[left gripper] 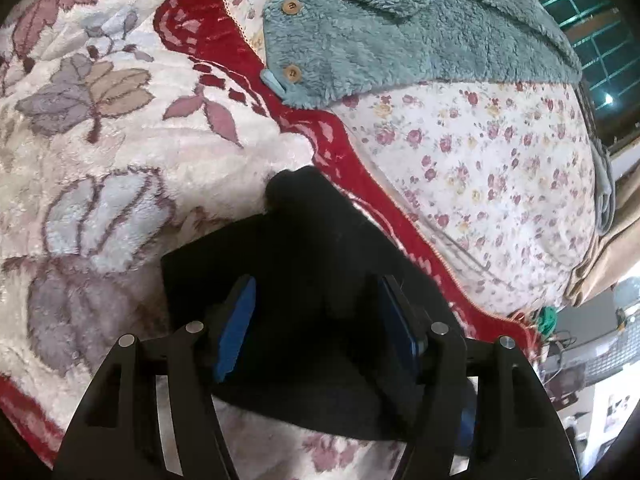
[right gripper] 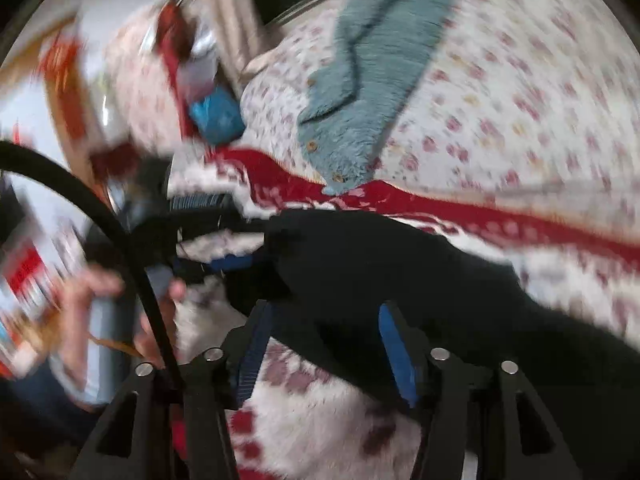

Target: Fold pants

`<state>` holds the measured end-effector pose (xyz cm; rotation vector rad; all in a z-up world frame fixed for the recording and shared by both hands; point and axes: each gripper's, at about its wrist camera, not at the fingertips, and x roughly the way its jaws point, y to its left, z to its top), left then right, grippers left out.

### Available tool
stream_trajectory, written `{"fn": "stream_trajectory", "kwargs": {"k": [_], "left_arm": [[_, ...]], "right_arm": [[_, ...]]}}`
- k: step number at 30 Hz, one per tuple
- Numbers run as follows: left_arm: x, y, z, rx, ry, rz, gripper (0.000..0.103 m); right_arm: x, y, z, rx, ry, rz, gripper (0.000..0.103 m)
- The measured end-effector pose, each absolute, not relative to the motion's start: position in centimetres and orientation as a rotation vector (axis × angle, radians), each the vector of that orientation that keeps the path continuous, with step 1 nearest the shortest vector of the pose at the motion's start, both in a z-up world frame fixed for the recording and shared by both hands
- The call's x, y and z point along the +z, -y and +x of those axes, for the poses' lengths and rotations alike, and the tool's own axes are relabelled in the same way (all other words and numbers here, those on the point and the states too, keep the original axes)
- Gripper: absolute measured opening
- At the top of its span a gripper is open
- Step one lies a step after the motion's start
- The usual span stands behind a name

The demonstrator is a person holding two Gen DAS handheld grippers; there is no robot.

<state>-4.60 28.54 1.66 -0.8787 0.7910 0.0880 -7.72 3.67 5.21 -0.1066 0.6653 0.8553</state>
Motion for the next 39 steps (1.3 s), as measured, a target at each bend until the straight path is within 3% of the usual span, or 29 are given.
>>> {"fn": "stream_trajectory", "kwargs": {"k": [3, 10, 11, 12, 13, 14, 16, 21, 25, 31, 33, 34, 35, 36, 38, 39], "left_arm": [[1.4, -28.8, -3.8, 0.067, -0.775, -0.916, 0.071], [1.1, -28.0, -0.6, 0.053, -0.795, -0.893, 0.071], [1.1, -28.0, -0.4, 0.046, -0.79, -0.895, 0.069], [1.2, -28.1, -0.1, 0.04, -0.784, -0.895, 0.052], [1.4, -28.1, 0.2, 0.036, -0.787, -0.883, 0.041], [1.7, -28.0, 0.5, 0.02, -0.789, -0.866, 0.021], [2.9, -27.6, 0.7, -0.015, -0.772, -0.842, 0.017], [7.9, -26.4, -2.0, -0.043, -0.651, -0.758, 0.015], [8.6, -26.5, -6.3, 0.049, -0.59, -0.645, 0.015], [0.1, -28.6, -6.6, 0.206, -0.81, -0.701, 0.015], [0.1, -29.2, -6.9, 0.179, -0.785, -0.746, 0.018], [0.5, -29.5, -6.9, 0.168, -0.784, -0.766, 0.02], [0.7, -29.7, -6.9, 0.167, -0.788, -0.769, 0.023], [1.0, -30.0, -6.9, 0.173, -0.792, -0.764, 0.024], [1.4, -30.7, -7.3, 0.186, -0.795, -0.764, 0.027], [1.5, -31.0, -7.7, 0.197, -0.792, -0.771, 0.033]], "right_arm": [[3.9, -4.4, -8.2, 0.766, -0.619, -0.222, 0.054], [2.2, -4.9, -6.5, 0.664, -0.669, -0.328, 0.054], [2.1, -4.6, -6.0, 0.673, -0.686, -0.308, 0.051], [2.1, -4.3, -5.4, 0.689, -0.703, -0.277, 0.046], [2.3, -3.7, -5.0, 0.704, -0.71, -0.238, 0.033], [2.6, -3.0, -4.8, 0.725, -0.708, -0.19, 0.022], [4.0, -1.4, -4.2, 0.762, -0.687, -0.093, 0.014], [7.5, 0.6, -4.1, 0.827, -0.651, -0.003, 0.01], [7.9, 0.0, -6.3, 0.904, -0.657, -0.019, 0.01], [1.9, -3.3, -6.0, 0.899, -0.85, -0.048, 0.012], [1.7, -2.8, -5.8, 0.926, -0.859, -0.012, 0.016], [2.0, -2.5, -5.7, 0.929, -0.858, -0.002, 0.025], [2.6, -1.9, -5.6, 0.929, -0.856, 0.008, 0.042], [3.1, -1.4, -5.5, 0.935, -0.851, 0.023, 0.047], [4.3, -0.1, -5.2, 0.959, -0.832, 0.064, 0.048], [5.0, 0.8, -4.8, 0.942, -0.819, 0.081, 0.048]]}}
